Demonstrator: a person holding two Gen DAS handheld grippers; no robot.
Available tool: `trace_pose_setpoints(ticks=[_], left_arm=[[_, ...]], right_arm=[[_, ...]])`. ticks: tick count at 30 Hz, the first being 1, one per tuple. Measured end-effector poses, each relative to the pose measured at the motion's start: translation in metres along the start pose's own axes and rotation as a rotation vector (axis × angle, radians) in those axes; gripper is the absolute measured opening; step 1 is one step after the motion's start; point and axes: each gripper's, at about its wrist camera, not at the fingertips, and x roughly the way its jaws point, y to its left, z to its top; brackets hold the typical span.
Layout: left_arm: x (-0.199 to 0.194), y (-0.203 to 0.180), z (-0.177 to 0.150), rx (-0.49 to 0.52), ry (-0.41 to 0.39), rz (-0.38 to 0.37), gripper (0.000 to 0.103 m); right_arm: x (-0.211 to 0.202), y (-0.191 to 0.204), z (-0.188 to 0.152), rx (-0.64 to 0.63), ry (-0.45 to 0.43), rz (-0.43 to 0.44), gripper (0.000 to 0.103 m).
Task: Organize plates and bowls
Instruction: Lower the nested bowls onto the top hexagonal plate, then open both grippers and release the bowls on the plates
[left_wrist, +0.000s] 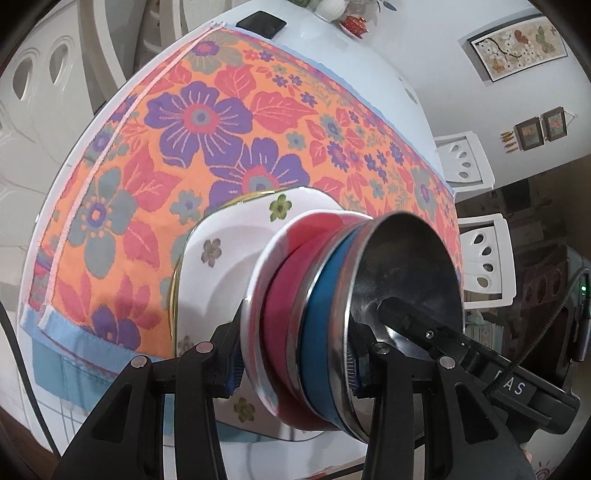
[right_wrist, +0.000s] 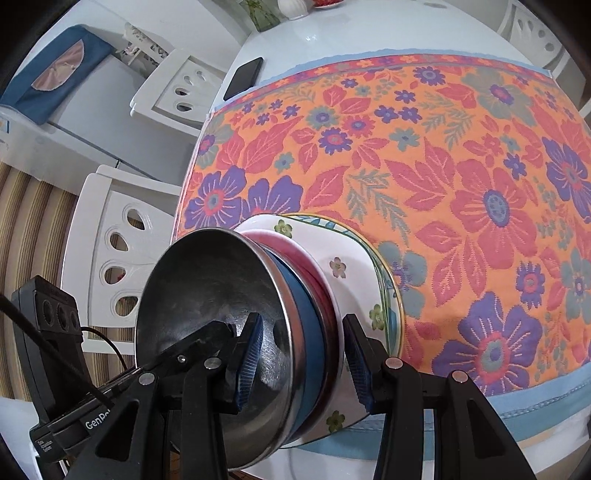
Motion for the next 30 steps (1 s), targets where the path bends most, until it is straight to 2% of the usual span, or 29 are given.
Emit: trace_pose_setpoints(ticks=[6,19,23,24,27,29,30], left_arm=[[-0.012,0.003,0.005,0.000,-0.022,-0.037,0.044],[-0.054,-0.013,0.005,0.093,-0.118,-0.003,0.044],[-0.076,-0.028,0.002,0.158,-0.172,0.023,0.044],[-0.082,-0.035,0.000,0.185,-0.190,0.036,0.047],[-0.099,-0.053,-0.010,0.255,-0.246,0.080,0.049],[-0.109,-0.060,-0.021,0.277,-0.295,0.130,0.057],[-0.112,-0.060,-0.026,0.265,-0.328,0.163,0.065]], right_arm=[[-0.003,-0.011,0.003,0.051,0.013,0.045,0.043],[-0.053,0.001,-0.006,0.009,-0.103,0.018,0.046],[-0.078,0.013,-0.017,-0.021,-0.170,-0.024,0.053],[-0.083,0.017,-0.021,-0.036,-0.190,-0.037,0.054],[-0.102,0.038,-0.036,-0.109,-0.254,-0.103,0.057],[-0.110,0.050,-0.047,-0.152,-0.285,-0.158,0.058],[-0.112,0.056,-0.052,-0.169,-0.295,-0.188,0.060]])
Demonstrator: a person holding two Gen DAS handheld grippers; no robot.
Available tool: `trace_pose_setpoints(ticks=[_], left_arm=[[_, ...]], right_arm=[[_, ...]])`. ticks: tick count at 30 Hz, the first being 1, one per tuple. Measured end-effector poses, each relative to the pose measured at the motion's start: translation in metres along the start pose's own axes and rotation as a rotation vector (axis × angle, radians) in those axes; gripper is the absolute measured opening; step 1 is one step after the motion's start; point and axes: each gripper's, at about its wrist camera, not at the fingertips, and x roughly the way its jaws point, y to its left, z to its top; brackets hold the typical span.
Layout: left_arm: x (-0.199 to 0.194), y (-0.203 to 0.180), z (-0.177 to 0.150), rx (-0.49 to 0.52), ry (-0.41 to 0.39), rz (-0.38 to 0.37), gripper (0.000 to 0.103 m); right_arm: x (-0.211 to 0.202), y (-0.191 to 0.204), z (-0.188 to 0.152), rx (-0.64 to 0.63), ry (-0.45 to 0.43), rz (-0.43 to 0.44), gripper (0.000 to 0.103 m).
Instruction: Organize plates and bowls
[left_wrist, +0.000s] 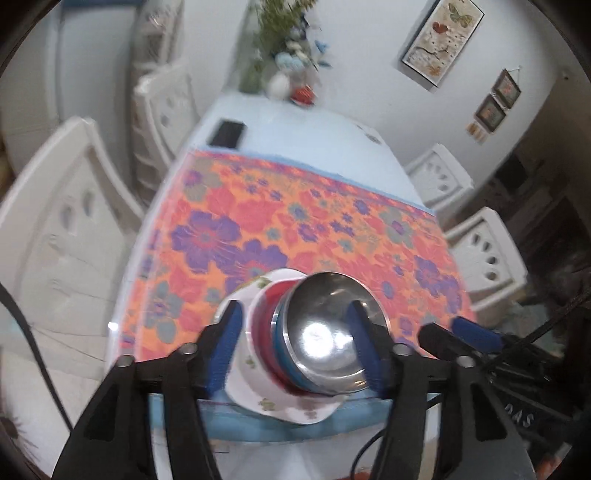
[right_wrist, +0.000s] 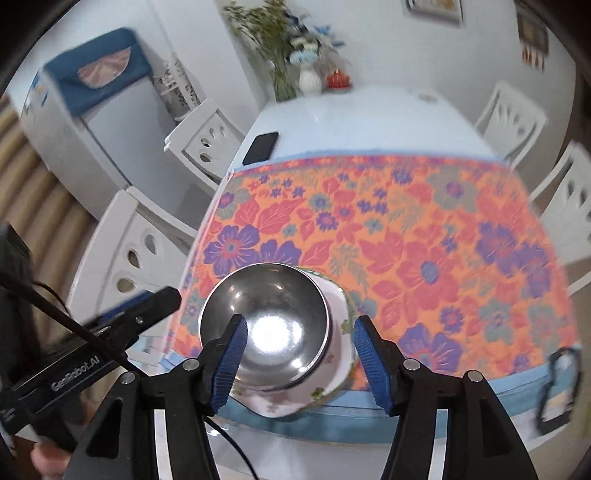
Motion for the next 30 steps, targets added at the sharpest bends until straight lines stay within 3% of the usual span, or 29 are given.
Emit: trace_pose_setpoints(ticks=[2,9,14,16,22,30], left_arm=[[-0.009,0.001,-0.009,-0.030,-0.045,0.063,0.067],[-0.030,0.003,-0.021,-0.032,-0.111,0.120,0.067],[-0.039,-0.005,-0.028,0.028,-0.155,0.196,0.068],[-0.042,-0.011,-0.031,0.069,-0.181,0.230,0.074],[-0.045,-0.017,-0.031,0.093,-0.211,0.229,0.080],[-0.032,-0.020,-0.035,0.101,-0.153,0.238,0.081]], right_arm=[[-0.006,0.008,-0.007,-0.015,-0.007,-0.047,0.066],[0.000,0.012,-0.025,0.042,0.059,-0.041,0.067],[-0.003,0.019,-0.034,0.034,0.059,-0.064,0.067],[-0.006,0.022,-0.037,0.025,0.054,-0.070,0.067],[-0.006,0.023,-0.042,0.023,0.053,-0.081,0.067],[0.006,0.016,-0.047,0.043,0.096,-0.085,0.067]])
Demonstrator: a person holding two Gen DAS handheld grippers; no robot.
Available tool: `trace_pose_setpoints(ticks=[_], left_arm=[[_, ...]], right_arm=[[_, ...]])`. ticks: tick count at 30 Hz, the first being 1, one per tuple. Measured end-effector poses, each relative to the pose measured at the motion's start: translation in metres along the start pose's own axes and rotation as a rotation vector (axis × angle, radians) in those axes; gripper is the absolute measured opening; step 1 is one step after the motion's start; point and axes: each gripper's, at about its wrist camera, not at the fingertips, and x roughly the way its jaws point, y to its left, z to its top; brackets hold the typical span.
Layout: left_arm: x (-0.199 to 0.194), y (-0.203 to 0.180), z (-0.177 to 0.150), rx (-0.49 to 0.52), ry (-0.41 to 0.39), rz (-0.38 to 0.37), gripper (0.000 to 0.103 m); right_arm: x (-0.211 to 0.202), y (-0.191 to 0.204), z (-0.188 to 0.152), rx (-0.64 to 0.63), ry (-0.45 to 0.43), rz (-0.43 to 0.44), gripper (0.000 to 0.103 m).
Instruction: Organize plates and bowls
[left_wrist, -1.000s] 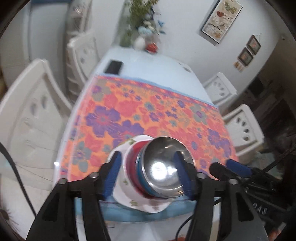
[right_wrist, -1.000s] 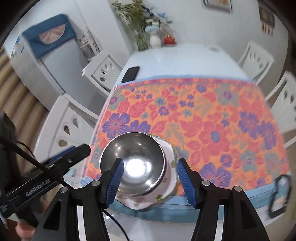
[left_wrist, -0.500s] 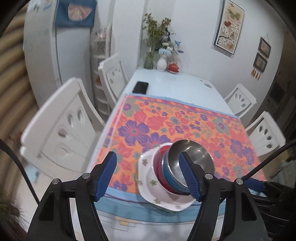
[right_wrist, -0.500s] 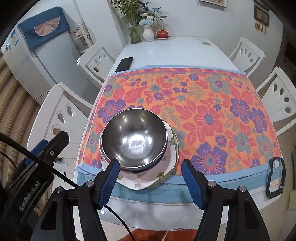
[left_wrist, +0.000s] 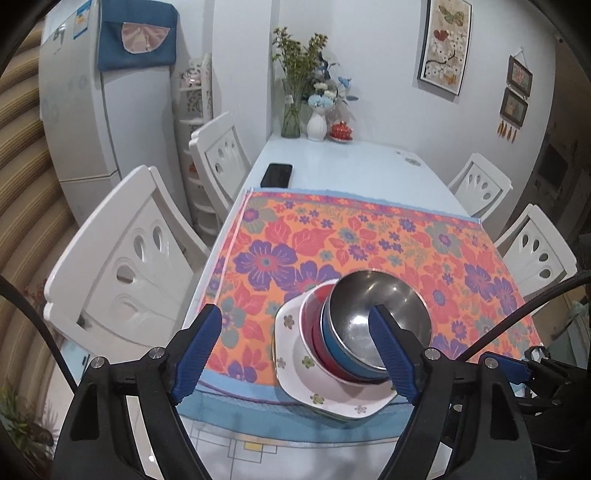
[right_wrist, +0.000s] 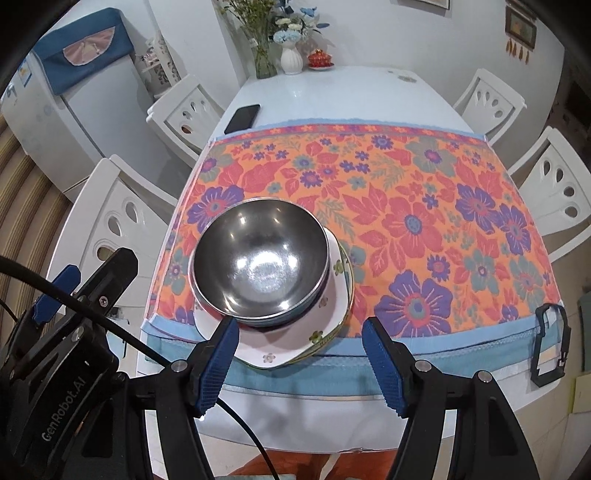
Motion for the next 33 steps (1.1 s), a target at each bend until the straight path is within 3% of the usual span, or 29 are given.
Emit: trace_pose_setpoints(ticks=[3,6,13,27,33], left_arm=[[0.005,-0.009,0.000,0.081,-0.007,0.114,0.081],[0.008,-0.016,0.000,0.125,-0.002,0.143,0.081],[0.028,-0.014,0.002,0.087,0.111,0.096,0.081],[0.043,-0.009,0.008,0.056,0.159,0.098,0.081],[0.042,-0.006,0.010,0.056,0.134,0.134,0.081]], right_arm=[[0.009,-0.003,-0.003,0.004,0.024,-0.001,0.067],[0.017,-0.004,-0.004,0.006,0.047,0.003,0.067],[0.027,-0.007,0.001,-0.001,0.060,-0.013,0.067],[0.042,-0.003,0.014,0.002,0.094,0.004,0.067],[0.045,0.003,0.019,-0.019,0.092,-0.002,0.067]])
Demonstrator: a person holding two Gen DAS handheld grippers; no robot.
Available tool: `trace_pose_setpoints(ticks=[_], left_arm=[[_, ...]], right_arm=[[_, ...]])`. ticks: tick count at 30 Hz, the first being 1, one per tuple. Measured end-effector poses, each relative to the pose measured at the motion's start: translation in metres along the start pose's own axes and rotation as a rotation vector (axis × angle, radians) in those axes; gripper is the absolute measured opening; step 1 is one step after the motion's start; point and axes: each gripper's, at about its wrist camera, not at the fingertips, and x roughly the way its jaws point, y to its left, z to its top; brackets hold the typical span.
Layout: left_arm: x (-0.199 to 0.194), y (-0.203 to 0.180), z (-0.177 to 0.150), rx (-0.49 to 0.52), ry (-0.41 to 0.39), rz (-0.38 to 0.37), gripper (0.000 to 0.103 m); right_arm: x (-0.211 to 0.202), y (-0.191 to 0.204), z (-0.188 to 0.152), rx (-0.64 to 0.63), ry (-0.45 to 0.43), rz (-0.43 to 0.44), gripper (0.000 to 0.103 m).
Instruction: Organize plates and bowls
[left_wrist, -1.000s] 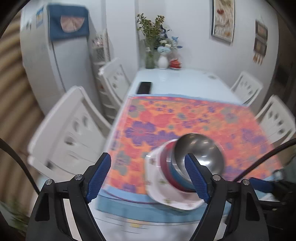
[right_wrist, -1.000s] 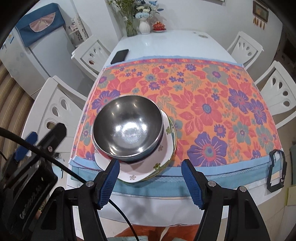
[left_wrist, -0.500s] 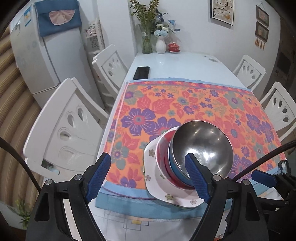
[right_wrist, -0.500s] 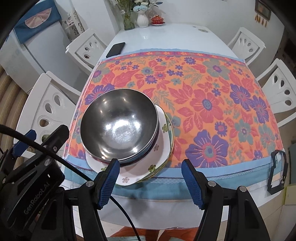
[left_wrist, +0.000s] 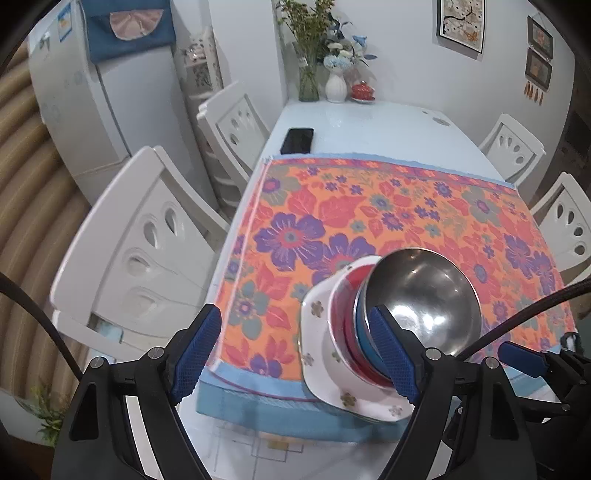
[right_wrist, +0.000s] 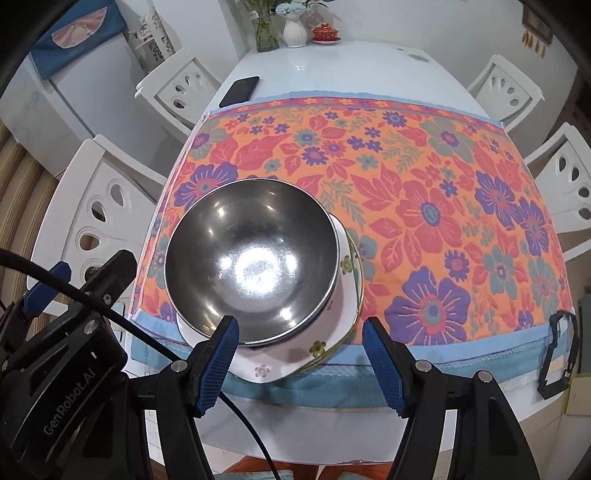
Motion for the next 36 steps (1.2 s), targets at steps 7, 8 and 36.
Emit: trace_pose_setpoints(ticks=[7,8,36], left_arm=[[0.001,0.002,0.004,-0.004,0.001,0.001,0.081],[0.002,0.003,0.004,-0.012,0.009,-0.009,0.081],[-0.009,0.007,0.011,-0.074,0.057,-0.006,0.081]], right_arm=[[0.001,0.002,0.003,-0.002,0.009,-0.001,0.067],[0.001,0.002,0.003,-0.003,0.006,-0.004,0.067],[-0.020,-0.008,0.003,0.038,-0.050,-0.033,0.067]])
